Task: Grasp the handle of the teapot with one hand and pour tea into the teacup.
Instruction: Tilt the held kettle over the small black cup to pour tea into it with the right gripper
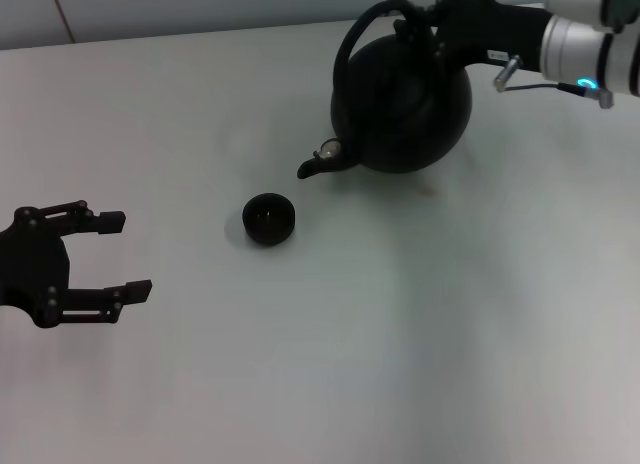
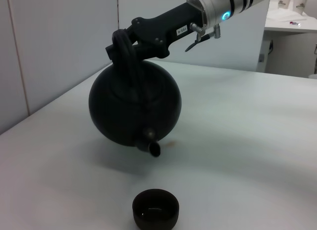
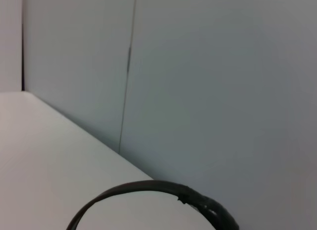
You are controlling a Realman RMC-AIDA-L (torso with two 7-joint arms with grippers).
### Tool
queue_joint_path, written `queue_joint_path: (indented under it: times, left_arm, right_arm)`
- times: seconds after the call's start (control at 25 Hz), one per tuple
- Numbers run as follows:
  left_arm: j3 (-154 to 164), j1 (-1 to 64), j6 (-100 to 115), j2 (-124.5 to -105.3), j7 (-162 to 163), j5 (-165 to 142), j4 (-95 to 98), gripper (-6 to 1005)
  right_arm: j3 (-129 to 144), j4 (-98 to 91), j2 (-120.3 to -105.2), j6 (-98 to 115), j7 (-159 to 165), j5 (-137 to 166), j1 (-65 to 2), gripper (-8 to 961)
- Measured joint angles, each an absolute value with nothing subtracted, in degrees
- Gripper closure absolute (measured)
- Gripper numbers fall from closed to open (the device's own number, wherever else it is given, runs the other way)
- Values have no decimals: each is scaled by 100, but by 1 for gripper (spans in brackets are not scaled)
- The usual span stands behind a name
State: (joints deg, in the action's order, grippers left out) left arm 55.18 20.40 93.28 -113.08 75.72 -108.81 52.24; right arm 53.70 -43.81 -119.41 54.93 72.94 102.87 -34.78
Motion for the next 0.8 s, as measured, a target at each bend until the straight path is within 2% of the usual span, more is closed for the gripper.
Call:
queue_joint_path:
  times: [0.8]
  left_arm:
    - [5510,2022,9326,-11320,7594,-10881,5228,138]
  right_arm:
    - [6256,-4804,-11944,5138,7278,10295,-3646,829]
